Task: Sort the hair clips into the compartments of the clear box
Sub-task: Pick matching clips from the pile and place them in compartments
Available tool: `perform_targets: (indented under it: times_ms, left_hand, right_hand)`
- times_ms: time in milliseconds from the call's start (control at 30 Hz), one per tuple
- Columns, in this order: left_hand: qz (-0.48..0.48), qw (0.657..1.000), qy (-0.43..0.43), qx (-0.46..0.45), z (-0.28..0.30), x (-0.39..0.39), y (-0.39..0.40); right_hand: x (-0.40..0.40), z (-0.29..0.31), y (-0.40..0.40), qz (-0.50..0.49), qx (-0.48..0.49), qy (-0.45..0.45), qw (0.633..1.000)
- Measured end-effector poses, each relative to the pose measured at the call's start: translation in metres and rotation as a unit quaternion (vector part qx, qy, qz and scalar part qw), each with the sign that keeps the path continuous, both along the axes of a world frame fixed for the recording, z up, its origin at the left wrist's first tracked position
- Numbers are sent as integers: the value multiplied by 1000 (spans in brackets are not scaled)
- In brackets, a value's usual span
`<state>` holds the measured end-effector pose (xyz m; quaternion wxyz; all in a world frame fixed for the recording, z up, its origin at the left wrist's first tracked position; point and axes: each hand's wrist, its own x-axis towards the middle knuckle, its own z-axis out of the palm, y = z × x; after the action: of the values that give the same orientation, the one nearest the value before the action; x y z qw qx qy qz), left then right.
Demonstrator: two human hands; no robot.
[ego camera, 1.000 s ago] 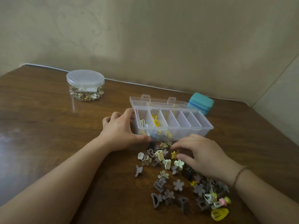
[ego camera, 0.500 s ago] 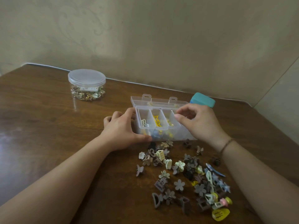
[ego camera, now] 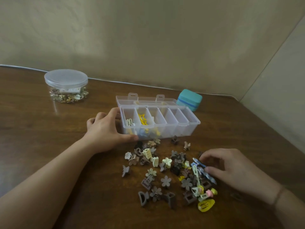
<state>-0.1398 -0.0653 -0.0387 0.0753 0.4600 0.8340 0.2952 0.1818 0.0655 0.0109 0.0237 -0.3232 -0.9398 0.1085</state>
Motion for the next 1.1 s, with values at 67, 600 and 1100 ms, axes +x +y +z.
perform_targets:
  times_ms: [67,600,1100]
  left_hand:
    - [3,1000,-2,-2,0,0,0]
    - [-10,1000,1,7,-1,-2,-2]
    - [-6,1000,-2,4,-2,-1,-1]
  right_hand:
    - [-3,-7,0,-2,29,13,999]
    - [-139,19,7,-19,-64,293,954]
    - [-29,19,-22,8,-30,13,999]
